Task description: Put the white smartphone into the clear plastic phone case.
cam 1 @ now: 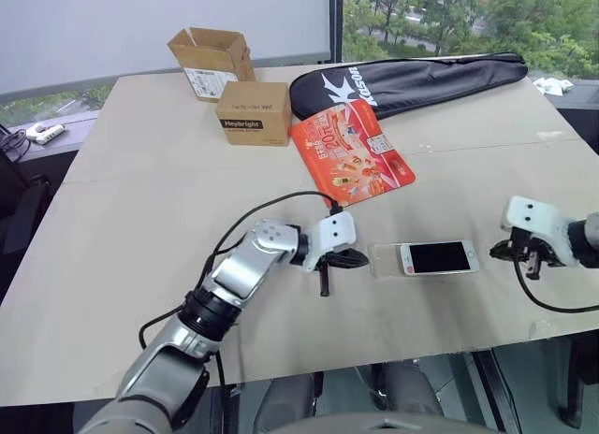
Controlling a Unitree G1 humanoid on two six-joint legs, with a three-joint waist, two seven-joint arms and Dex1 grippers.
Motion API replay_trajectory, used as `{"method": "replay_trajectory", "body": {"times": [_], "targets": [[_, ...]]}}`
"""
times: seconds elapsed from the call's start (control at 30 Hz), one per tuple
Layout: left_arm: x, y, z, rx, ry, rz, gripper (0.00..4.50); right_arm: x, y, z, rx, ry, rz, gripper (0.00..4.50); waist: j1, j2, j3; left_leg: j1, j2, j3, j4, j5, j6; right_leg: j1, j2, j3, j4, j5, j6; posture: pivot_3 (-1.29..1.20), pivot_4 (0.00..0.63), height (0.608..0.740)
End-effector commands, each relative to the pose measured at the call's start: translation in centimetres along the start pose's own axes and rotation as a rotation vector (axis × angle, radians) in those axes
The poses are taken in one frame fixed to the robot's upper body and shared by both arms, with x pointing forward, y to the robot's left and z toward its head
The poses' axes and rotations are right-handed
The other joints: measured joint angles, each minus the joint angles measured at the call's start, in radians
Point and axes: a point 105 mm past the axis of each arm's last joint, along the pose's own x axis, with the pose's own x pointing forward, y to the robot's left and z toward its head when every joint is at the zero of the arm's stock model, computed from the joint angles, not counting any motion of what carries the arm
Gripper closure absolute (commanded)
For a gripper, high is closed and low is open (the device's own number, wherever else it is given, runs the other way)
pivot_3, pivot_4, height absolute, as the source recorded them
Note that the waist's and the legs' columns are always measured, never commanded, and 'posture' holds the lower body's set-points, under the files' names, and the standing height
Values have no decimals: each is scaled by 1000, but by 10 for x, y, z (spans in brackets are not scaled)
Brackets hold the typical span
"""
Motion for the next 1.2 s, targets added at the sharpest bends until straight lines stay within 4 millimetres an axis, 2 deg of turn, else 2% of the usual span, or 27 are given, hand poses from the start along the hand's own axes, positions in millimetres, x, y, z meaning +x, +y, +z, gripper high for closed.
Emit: {"method": "replay_trajectory", "body": {"times": [0.03, 0.43, 0.73, 0.93, 1.1, 1.2], "targets": [[5, 0, 2, 34, 5, 4, 4500, -3, -2, 9, -33, -14, -13, 4465, 3, 0, 0, 0, 0, 0, 0, 0, 0, 0, 0, 0, 0, 0, 0, 0, 150, 740], [20, -7, 2, 47, -13, 0, 4500, 12, 15, 24, -75, -54, 59, 4465, 8, 0, 0, 0, -1, 0, 1, 0, 0, 1, -1, 0, 0, 0, 0, 0, 150, 740], [27, -14, 7, 16, -52, -5, 4500, 31, 44, 53, -143, -114, 136, 4465, 11, 0, -1, 0, -1, -2, 2, 0, 0, 2, -1, -1, 0, 0, 0, 0, 150, 740], [28, -17, 9, 8, -60, -10, 4500, 36, 46, 65, -145, -152, 120, 4465, 6, -1, -2, 2, -1, -2, 2, 0, 0, 3, 0, -1, 1, 0, 0, 0, 150, 740], [27, -17, 8, 9, -63, -9, 4500, 32, 36, 51, -140, -95, 64, 4465, 5, -1, -2, 3, -1, -1, 2, 0, 1, 4, 0, -1, 1, 0, 0, 0, 150, 740], [17, -11, 6, 31, -49, 22, 4500, 22, 28, 41, -105, -75, 25, 4465, 8, -1, -2, 3, -1, -2, 2, 0, 1, 4, 0, -1, 1, 0, 0, 0, 150, 740]]}}
